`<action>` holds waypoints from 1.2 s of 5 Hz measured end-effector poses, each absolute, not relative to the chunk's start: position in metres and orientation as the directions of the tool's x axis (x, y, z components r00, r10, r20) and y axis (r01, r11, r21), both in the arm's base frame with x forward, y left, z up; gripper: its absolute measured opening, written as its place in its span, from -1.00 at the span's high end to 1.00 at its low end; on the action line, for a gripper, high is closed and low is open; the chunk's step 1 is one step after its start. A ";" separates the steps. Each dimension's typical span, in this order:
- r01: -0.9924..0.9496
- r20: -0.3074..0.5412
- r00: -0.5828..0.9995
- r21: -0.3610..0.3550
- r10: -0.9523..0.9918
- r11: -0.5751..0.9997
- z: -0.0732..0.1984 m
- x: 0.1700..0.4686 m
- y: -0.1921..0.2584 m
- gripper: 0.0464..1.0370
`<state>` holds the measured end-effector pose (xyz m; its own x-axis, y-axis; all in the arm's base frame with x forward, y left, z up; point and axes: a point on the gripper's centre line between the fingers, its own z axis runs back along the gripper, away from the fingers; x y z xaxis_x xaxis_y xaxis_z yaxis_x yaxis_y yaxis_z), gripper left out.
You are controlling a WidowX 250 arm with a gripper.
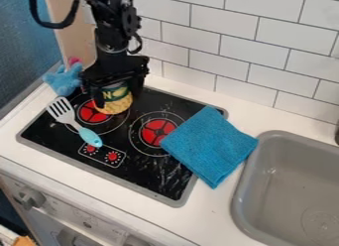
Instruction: Move the can to the left burner
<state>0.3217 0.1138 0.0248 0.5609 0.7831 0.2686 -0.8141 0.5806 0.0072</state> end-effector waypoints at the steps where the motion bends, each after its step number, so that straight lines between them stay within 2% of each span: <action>1: -0.825 0.286 0.538 -0.014 0.793 0.565 0.029 0.328 0.123 -0.93; 3: -0.809 0.288 0.555 -0.031 0.781 0.587 0.031 0.331 0.119 -0.93; 5: -0.775 0.309 0.586 -0.056 0.749 0.629 0.061 0.312 0.096 -0.93; 6: -0.767 0.324 0.583 -0.084 0.745 0.636 0.087 0.306 0.091 -0.93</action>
